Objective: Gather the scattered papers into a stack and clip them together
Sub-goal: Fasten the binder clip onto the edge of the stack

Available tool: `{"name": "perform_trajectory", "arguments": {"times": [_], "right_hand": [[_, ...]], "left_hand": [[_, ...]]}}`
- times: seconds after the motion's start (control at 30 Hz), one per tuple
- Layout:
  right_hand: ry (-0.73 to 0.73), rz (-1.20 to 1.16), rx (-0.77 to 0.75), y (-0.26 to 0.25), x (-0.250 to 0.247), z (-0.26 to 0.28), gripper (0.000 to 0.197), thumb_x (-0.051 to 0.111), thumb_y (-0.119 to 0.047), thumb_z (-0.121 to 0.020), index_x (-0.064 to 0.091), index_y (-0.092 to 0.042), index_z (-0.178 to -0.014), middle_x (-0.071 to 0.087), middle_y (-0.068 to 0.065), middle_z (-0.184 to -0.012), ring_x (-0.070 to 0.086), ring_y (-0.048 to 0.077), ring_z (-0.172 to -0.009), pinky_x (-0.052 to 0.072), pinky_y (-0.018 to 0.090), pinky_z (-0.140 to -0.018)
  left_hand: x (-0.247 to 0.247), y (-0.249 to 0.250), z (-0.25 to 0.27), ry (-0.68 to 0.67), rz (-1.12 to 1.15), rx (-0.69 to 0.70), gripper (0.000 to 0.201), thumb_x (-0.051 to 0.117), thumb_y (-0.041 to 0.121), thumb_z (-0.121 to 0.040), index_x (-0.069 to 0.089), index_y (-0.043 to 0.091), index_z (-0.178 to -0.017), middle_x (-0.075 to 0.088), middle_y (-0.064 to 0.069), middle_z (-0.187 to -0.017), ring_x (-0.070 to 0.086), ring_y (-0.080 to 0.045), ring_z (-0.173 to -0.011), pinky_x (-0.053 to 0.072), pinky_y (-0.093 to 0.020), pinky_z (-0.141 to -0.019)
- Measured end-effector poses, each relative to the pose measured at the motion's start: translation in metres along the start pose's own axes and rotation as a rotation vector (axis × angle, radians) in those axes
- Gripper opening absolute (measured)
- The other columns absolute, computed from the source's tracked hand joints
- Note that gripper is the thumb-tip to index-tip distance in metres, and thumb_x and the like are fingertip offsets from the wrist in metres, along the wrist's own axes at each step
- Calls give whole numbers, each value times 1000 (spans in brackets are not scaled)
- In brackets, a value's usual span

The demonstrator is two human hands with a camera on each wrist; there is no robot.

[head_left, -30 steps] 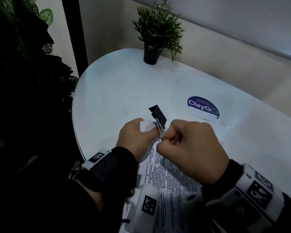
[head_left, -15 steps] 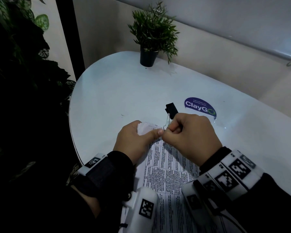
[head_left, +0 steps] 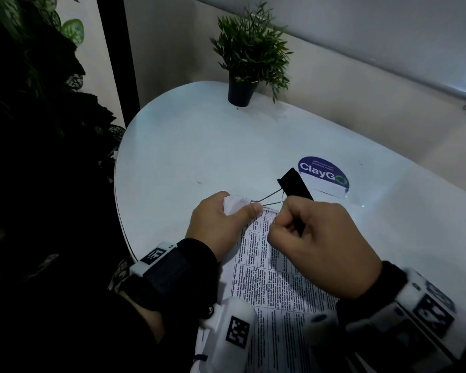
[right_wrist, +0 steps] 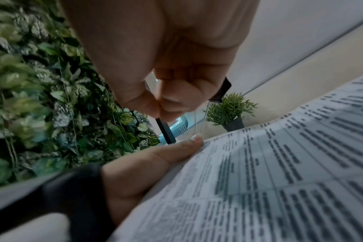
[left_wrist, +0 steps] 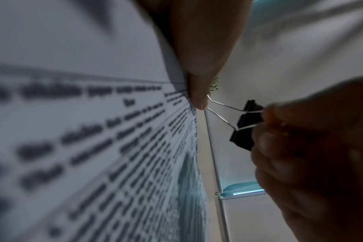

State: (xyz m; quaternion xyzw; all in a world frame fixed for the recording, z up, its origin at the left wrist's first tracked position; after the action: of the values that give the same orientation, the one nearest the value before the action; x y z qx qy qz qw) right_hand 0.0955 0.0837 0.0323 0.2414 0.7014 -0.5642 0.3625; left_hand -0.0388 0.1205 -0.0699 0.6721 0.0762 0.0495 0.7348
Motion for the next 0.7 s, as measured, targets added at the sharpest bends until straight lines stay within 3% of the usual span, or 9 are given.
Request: {"name": "perform_trajectory", "arguments": {"times": [0.07, 0.2, 0.3, 0.37, 0.43, 0.5, 0.57, 0.67, 0.7], "right_hand": [[-108, -116, 28, -2, -1, 11, 14, 60, -21, -64, 53, -15, -53, 51, -8, -42, 41, 4, -38, 29, 10, -42], [-350, -266, 104, 2, 3, 20, 15, 65, -22, -64, 57, -12, -56, 54, -1, -47, 44, 6, -43, 35, 20, -46], [-538, -375, 167, 3, 11, 18, 10, 60, -26, -56, 56, -18, -52, 55, 4, -50, 45, 12, -44, 35, 20, -45], [-587, -513, 219, 4, 18, 13, 14, 57, -18, -59, 50, -19, -46, 48, 1, -46, 39, 10, -40, 30, 15, -42], [-571, -588, 255, 8, 23, 7, 19, 52, -13, -63, 47, -19, -45, 44, -1, -44, 36, 10, -39, 27, 14, -41], [-482, -599, 273, 15, 22, -1, 16, 51, -14, -63, 48, -19, -48, 45, 0, -46, 36, 13, -40, 27, 16, -43], [-347, -600, 262, 26, 15, -8, 9, 52, -16, -65, 52, -16, -56, 48, 7, -50, 39, 17, -45, 32, 23, -46], [-193, -609, 223, 40, 7, -13, 14, 58, -17, -70, 58, -3, -70, 56, 18, -71, 52, 23, -59, 46, 37, -58], [-171, -623, 207, 42, 7, -13, 16, 62, -18, -70, 60, -3, -71, 62, 15, -82, 58, 22, -67, 51, 34, -66]], "left_hand": [[0, 0, 0, -1, 7, 0, 39, 80, 38, -72, 61, 4, -76, 67, -8, -68, 58, -20, -61, 50, -39, -62], [1, -1, 0, -4, 69, -6, 54, 76, 48, -60, 61, 0, -79, 68, -13, -71, 57, -20, -62, 51, -43, -65], [3, 0, 0, -13, 91, -16, 55, 80, 45, -56, 61, -1, -79, 68, -17, -72, 57, -19, -64, 53, -49, -69], [4, -1, 1, -19, 175, -44, 55, 85, 36, -56, 59, -6, -81, 71, -16, -74, 63, -22, -68, 54, -54, -75], [6, -2, 1, -24, 243, -73, 52, 87, 28, -54, 59, -8, -79, 71, -13, -74, 65, -27, -69, 54, -50, -71], [6, -2, 1, -25, 242, -85, 65, 85, 41, -45, 56, -7, -77, 60, -14, -69, 54, -23, -64, 48, -42, -63], [5, -3, 0, -14, 230, -70, 61, 83, 50, -42, 59, 2, -71, 61, -13, -66, 52, -22, -62, 49, -42, -63], [6, -4, 0, -11, 182, -67, 57, 81, 54, -45, 59, 6, -68, 61, -5, -63, 52, -20, -61, 47, -41, -63], [6, -5, -1, -9, 178, -76, 56, 81, 53, -47, 59, 6, -69, 61, -5, -64, 52, -21, -62, 50, -43, -64]]}}
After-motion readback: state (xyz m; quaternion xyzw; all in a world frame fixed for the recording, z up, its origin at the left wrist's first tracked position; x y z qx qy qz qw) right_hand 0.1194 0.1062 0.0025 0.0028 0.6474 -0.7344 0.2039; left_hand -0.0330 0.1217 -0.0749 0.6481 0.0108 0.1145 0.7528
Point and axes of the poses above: each hand's wrist, its own z-axis away from the middle knuckle, its own x-axis out of the palm, y = z × x, the point moved 3 cm from there along -z, towards the middle knuckle
